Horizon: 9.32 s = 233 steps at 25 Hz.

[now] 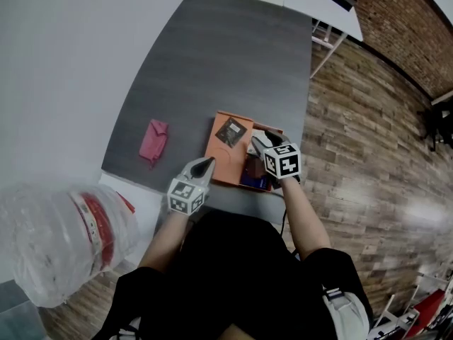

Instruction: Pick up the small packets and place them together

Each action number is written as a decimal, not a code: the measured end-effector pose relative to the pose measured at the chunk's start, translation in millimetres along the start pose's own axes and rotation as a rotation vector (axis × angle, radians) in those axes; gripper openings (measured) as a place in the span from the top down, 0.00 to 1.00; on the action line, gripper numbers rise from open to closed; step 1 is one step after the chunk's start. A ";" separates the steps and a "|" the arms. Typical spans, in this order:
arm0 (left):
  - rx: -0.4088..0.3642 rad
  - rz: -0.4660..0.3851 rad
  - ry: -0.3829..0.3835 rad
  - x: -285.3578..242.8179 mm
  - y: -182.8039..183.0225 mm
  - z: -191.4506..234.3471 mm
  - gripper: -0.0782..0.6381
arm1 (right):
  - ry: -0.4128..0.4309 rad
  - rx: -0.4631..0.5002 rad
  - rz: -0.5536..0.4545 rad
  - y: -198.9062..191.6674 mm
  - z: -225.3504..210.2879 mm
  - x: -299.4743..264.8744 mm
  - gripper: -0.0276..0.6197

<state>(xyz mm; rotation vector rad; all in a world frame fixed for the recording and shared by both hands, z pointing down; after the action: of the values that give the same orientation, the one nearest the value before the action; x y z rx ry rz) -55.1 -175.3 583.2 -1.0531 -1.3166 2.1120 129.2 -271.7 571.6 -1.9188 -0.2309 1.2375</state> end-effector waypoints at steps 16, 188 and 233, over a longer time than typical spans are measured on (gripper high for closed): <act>0.001 -0.023 -0.017 4.4 1.4 1.7 0.89 | -0.072 0.227 0.200 -70.6 8.6 19.8 0.65; 0.151 -0.071 -0.062 25.9 7.9 -18.0 0.89 | 0.216 0.696 0.550 -107.4 50.3 6.2 0.83; 0.126 -0.168 0.044 54.8 35.7 7.2 0.89 | -0.100 1.076 0.143 28.9 97.6 -16.6 0.95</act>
<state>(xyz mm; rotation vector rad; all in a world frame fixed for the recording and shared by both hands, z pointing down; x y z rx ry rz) -93.4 -157.5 532.8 -0.8999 -1.1909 2.0067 32.7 -247.1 544.6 -0.9447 0.4569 1.1821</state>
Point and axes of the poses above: the fingertips, and each gripper's own axes: x backward along the fingers, z to its left, y out of its top, the point moved 4 cm from there along x, backward along the fingers, and after that the axes turned 3 degrees about z, right-handed, at the moved point
